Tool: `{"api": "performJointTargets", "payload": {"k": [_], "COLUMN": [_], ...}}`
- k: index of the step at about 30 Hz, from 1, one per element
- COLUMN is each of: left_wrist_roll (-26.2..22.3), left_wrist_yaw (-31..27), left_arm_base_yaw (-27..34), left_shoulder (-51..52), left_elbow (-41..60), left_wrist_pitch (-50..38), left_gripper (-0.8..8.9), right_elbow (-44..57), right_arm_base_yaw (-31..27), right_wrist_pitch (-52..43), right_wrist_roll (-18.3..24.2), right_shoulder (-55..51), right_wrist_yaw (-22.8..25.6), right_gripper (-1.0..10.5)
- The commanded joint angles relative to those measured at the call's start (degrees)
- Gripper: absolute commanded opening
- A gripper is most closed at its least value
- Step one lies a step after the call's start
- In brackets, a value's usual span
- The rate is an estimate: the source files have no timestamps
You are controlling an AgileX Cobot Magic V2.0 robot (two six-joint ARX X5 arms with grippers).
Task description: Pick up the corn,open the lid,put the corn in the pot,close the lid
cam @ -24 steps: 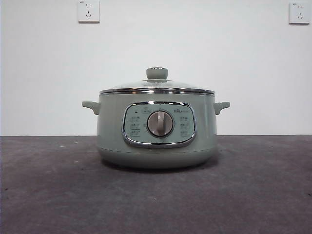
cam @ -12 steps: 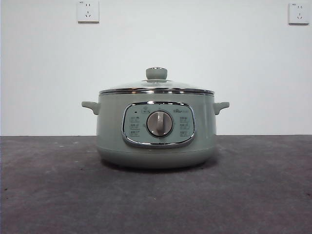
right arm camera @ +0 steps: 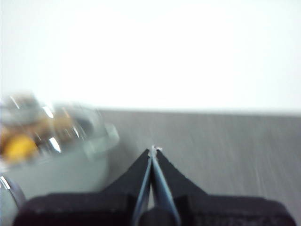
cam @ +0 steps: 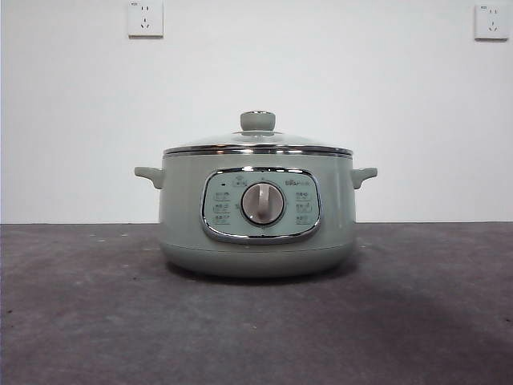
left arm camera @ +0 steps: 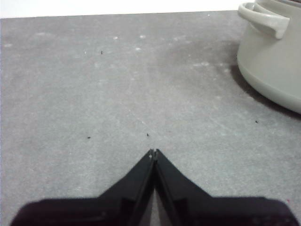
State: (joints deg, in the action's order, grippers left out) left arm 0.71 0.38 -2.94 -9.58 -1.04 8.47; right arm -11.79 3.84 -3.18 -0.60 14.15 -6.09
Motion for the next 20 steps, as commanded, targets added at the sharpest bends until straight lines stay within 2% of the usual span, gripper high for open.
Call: {"api": "performJointTargets", "payload": {"k": [1,9,12,20], "left_wrist_roll": [0.3,0.3,0.3,0.3], "left_wrist_yaw": [0.0,0.0,0.0,0.0], "left_arm_base_yaw": [0.2,0.2,0.2,0.2], "left_shoulder": [-0.4,-1.6,-2.1,-2.6], "left_elbow": [0.6,0.6,0.6,0.6], "left_wrist_pitch": [-0.3,-0.3,-0.3,-0.3], "left_gripper": [-0.01,-0.01,-0.01,-0.01], "right_elbow": [4.9,11.0,11.0,11.0], "right_arm_base_yaw": [-2.4,-6.4,-7.4,-7.4], "right_wrist_pitch": [1.8,13.6,13.5,13.5], "right_wrist_roll": [-2.4,-1.7,1.0,0.9], "right_shoulder": [-5.2,-11.7,-12.3,-12.5], "right_wrist_yaw": [0.0,0.7,1.3,1.6], "right_gripper": [0.0,0.0,0.0,0.0]}}
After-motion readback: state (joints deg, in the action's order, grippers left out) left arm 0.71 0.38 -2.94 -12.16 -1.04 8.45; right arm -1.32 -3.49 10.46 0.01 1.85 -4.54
